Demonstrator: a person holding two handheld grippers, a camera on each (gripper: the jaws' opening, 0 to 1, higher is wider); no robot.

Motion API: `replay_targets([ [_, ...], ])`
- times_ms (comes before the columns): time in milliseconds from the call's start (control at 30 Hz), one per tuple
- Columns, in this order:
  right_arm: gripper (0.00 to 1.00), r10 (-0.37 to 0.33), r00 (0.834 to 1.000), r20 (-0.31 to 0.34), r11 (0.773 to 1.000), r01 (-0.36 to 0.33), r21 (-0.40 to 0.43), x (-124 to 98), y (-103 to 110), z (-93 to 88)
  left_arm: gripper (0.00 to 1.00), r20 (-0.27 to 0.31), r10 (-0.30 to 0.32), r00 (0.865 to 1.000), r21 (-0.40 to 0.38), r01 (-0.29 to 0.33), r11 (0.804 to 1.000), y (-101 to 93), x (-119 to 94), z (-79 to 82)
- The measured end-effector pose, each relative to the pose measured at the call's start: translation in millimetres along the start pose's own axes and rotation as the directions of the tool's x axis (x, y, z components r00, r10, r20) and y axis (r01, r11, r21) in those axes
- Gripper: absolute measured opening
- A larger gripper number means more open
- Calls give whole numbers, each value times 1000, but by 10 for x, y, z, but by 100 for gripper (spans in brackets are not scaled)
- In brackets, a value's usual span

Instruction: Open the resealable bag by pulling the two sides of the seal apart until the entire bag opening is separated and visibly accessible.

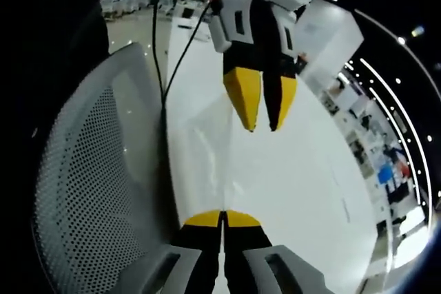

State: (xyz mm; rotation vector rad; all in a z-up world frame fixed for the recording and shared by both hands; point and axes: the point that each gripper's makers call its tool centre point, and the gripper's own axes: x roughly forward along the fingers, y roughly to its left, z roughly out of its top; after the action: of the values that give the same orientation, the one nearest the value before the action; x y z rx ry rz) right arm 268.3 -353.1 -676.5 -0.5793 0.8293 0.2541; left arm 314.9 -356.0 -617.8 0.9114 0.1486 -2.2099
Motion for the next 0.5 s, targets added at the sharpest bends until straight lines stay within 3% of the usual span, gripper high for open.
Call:
replay_targets([
  [500,0,4,1000,3,997,-4,-76,35,12,101,10,-39,-62,997,-47,61,997,-110,311,-24],
])
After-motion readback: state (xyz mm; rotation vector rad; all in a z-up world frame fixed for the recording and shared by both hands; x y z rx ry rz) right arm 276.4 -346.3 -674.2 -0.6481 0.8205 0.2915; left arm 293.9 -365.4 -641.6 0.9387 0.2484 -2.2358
